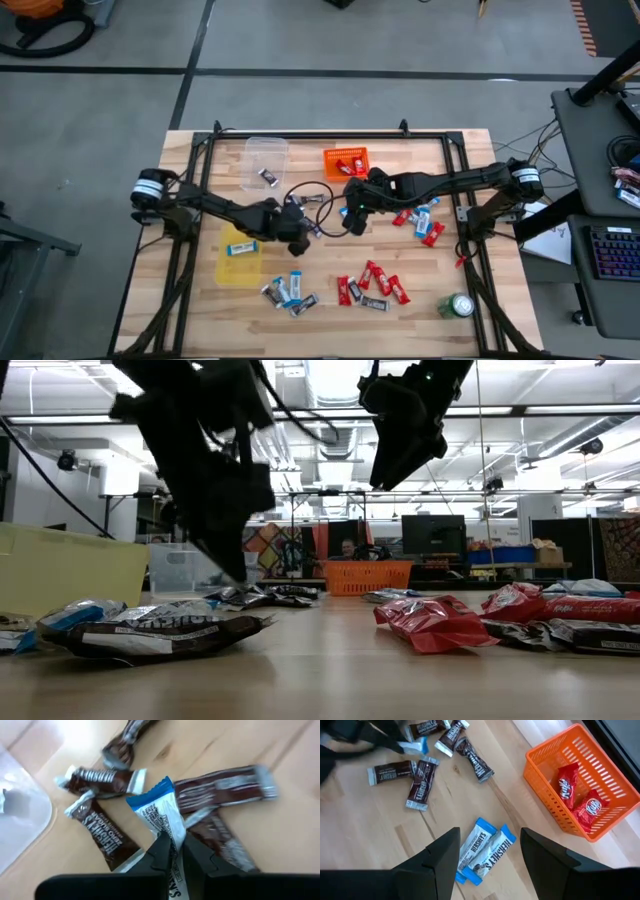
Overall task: Sort candy
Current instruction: Put the middle left white candy into the yellow bin
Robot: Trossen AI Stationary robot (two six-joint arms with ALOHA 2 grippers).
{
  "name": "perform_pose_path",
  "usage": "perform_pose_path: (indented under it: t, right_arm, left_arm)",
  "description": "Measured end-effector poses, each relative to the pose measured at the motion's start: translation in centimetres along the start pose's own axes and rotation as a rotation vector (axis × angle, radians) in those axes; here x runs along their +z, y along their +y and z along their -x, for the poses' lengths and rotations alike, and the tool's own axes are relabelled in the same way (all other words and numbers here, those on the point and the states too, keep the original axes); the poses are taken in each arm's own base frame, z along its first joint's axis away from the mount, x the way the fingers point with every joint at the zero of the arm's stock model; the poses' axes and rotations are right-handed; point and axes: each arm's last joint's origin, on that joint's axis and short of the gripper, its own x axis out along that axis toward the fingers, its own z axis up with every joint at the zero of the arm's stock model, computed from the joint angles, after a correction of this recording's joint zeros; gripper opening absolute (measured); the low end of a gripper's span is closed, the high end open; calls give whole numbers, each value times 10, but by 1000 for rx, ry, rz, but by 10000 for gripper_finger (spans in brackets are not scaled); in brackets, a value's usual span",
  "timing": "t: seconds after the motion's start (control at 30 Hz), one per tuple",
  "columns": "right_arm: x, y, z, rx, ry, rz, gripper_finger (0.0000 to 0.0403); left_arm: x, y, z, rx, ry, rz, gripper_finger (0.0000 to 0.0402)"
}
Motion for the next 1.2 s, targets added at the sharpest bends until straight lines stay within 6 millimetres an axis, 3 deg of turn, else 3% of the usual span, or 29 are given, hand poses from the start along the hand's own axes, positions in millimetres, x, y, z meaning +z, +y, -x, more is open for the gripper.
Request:
perform_pose_path:
  t: [0.27,0.5,0.63,0.9,1.2]
  right_arm:
    - [-6,-1,-5,-9,20,2,199]
    - [-11,-2,-9,-16,37,2,199]
    - [-11,-1,-9,-14,33,0,199]
    - [-7,0,-10,2,-6,-11,199]
    - [-7,0,-10,5,-3,-6,199]
  left_arm:
    - [3,-1,57,-249,-31,-124,1]
    - [-21,5,115,-482,86,-326,0]
    - [-40,21,136,-449,184,-422,0]
    - [-64,54,131,-206,350,-566,7]
    - [-73,57,117,-109,347,-628,13]
